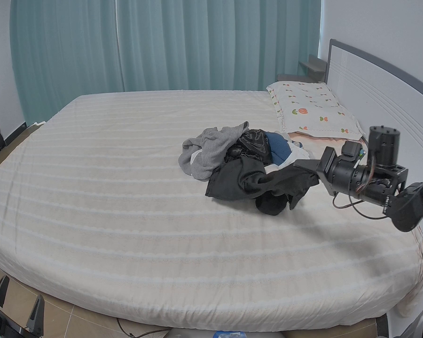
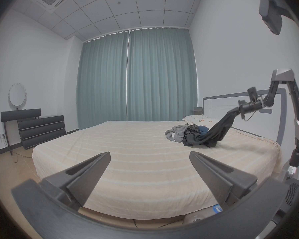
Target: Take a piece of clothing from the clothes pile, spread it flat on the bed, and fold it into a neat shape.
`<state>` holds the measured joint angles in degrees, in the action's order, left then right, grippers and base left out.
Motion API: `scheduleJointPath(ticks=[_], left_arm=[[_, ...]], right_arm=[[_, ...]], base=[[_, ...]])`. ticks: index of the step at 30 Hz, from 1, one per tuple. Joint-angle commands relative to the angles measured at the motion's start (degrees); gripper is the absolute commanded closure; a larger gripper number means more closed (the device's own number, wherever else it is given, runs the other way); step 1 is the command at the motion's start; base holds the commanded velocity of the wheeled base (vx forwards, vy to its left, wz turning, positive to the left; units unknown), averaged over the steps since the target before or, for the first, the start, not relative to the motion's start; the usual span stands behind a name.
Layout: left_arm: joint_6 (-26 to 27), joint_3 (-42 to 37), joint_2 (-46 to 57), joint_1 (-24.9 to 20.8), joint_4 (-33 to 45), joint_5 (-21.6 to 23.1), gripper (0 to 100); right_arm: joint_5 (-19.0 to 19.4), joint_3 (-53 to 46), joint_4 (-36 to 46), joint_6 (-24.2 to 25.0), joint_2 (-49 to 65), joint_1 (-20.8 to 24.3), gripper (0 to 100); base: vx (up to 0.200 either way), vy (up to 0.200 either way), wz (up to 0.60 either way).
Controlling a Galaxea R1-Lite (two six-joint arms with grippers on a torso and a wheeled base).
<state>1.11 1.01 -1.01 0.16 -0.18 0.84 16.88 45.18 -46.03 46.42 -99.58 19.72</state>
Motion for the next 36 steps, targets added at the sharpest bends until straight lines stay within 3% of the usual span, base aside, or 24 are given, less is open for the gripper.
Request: scheduleJointPath(ticks=[1,4,9,13,16,21,31,36], left_arm=[[-3.3,4.2,0.0,-0.2,-3.8,-0.1,0],[-11.6,13.9,-10.2,0.1,-6.1,1.0,0],[-5.9,14.8,-27.3,-0.4,-6.2,5.5,0],[-5.3,15.9,-39.9,-0.8,-7.2,6.9,0],[-5.4,16.5,-48.4,-4.7,-8.9,11.5,0],[-5.9,16.6,-64.2,-12.5,-17.3,12.2,0],[-7.8,18.1,-95.3,-17.4,-37.6,7.7,0],[-16.2,24.4,-108.3,-25.1,-46.7,-1.1,0]], right_arm=[[0.2,1.1,3.0,-0.6,13.4,2.3,100],[0.2,3.5,5.9,-0.9,14.5,3.0,100],[0.1,4.4,7.5,-1.9,14.8,4.4,100],[0.1,4.7,7.6,-1.9,15.7,4.4,100],[0.1,4.6,7.7,-1.9,15.8,4.4,100],[0.1,4.0,7.7,-1.9,15.3,6.0,100],[0.0,4.0,7.6,-1.9,12.7,7.6,100],[0.1,4.6,7.6,-1.9,13.2,7.8,100]], base=[[0.000,0.000,0.00],[0.000,0.000,0.00],[0.000,0.000,0.00],[0.000,0.000,0.00],[0.000,0.000,0.00],[0.000,0.000,0.00],[0.000,0.000,0.00],[0.000,0.000,0.00]])
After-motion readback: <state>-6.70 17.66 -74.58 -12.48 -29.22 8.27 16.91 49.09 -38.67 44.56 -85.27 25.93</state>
